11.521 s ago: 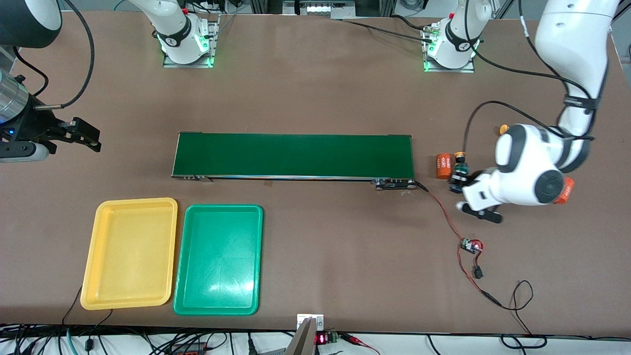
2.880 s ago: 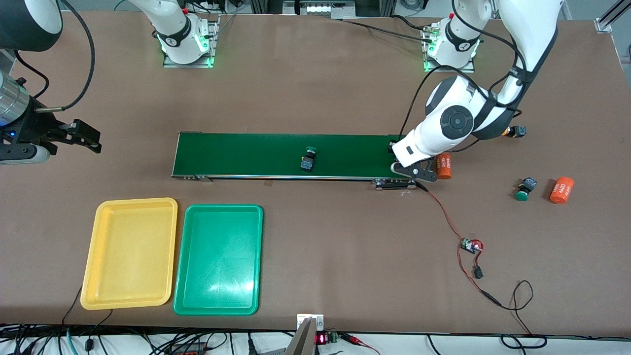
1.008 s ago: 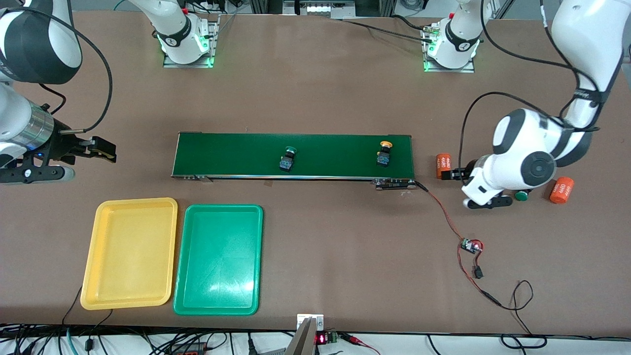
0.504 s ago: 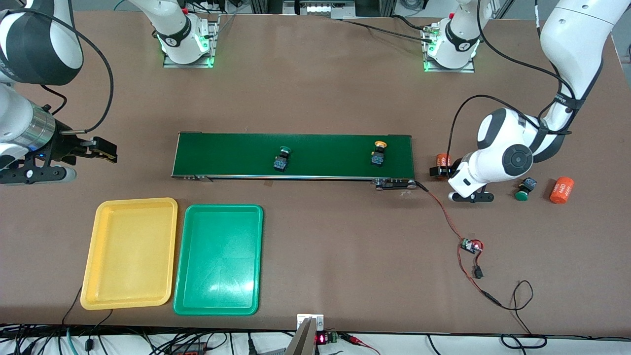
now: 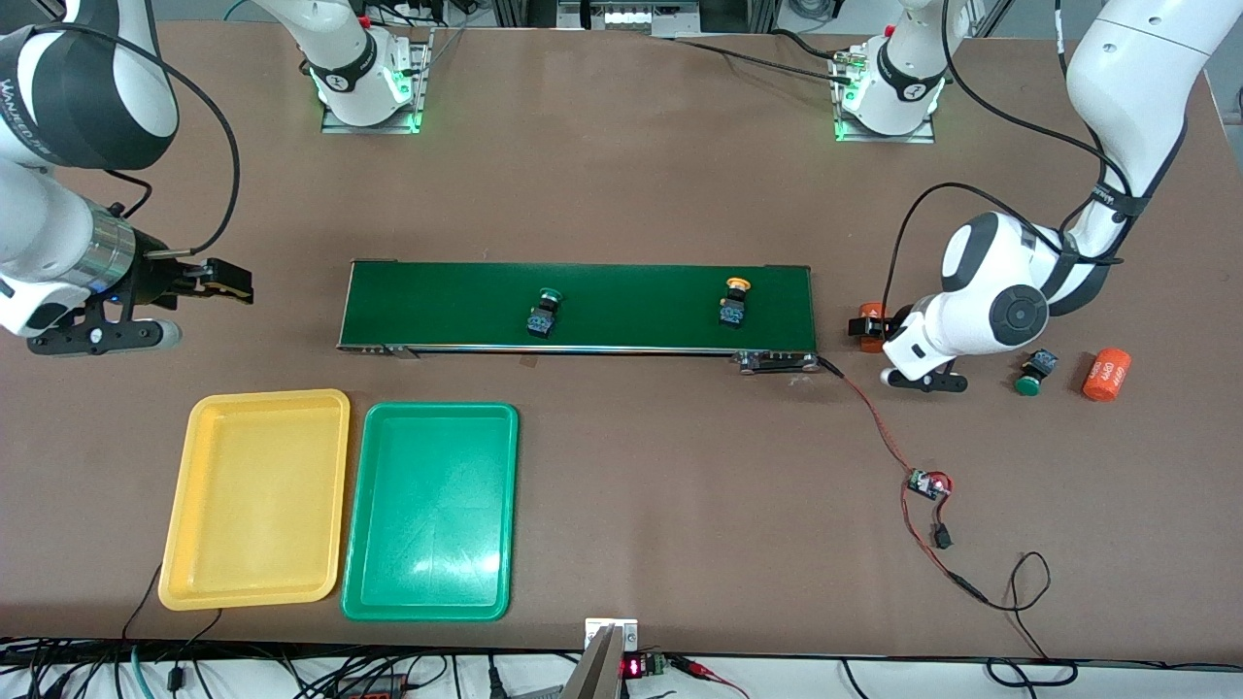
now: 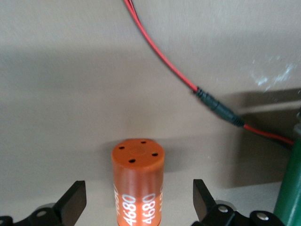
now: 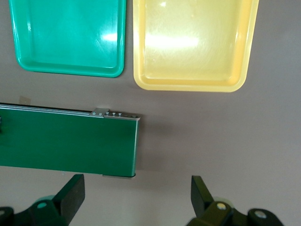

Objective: Sort buttons by color to trays
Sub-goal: 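Grasp the orange cylinder with the left gripper while the right gripper approaches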

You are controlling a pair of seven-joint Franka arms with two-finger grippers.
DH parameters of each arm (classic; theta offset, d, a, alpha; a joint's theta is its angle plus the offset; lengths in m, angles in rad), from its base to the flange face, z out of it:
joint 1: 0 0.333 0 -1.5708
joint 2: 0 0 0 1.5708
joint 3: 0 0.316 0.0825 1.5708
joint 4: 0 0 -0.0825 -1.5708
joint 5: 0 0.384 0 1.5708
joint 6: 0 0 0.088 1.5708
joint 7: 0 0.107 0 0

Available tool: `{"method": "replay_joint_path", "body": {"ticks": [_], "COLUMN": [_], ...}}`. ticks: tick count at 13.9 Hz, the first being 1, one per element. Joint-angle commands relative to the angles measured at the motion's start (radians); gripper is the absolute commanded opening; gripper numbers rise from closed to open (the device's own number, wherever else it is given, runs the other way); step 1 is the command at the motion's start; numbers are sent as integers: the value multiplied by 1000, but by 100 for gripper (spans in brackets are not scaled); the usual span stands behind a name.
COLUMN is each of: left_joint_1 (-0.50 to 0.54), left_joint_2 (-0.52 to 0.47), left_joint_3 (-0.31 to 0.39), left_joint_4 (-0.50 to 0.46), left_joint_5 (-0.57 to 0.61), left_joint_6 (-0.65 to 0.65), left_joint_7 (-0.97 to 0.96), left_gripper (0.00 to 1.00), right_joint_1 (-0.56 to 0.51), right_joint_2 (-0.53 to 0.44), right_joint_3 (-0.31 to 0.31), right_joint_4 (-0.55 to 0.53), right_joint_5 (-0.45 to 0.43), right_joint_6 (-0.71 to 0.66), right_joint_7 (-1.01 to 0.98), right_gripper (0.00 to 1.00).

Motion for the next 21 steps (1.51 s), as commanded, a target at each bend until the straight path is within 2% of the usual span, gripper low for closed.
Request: {"method": "replay_joint_path", "body": {"ticks": [1, 7, 9, 11, 12, 13, 15, 17, 19, 21], "left_joint_1": [10, 11, 11, 10, 8, 0, -1, 0, 0, 2], "left_joint_2": [-11, 32, 35, 33, 29, 24, 23, 8, -46, -94], "left_joint_3": [-6, -5, -5, -5, -6, -5, -5, -8, -30, -86], "left_joint_4": [-23, -23, -23, -24, -24, -24, -15, -12, -7, 34], "left_joint_5": [18, 18, 32, 34, 37, 38, 38, 55, 104, 103], "left_joint_6": [12, 60, 69, 66, 57, 51, 43, 34, -14, -118], "left_joint_7": [15, 13, 13, 13, 5, -4, -2, 10, 56, 70], "left_gripper": [100, 99, 94, 74, 42, 35, 12, 1, 0, 0], "right_joint_1": [16, 64, 87, 110, 142, 171, 229, 274, 304, 321], "right_joint_2": [-125, -308, -367, -389, -389, -383, -366, -345, -323, -316], "right_joint_3": [2, 3, 3, 5, 5, 5, 5, 6, 6, 5], "right_joint_4": [-184, -514, -620, -662, -664, -665, -667, -667, -665, -664], "right_joint_5": [15, 14, 14, 14, 14, 14, 8, 8, 8, 8], "right_joint_6": [66, 239, 303, 319, 317, 320, 339, 366, 397, 411], "right_joint_7": [60, 148, 183, 268, 325, 365, 443, 497, 583, 628], "right_gripper": [100, 100, 100, 100, 100, 100, 100, 100, 100, 100]}}
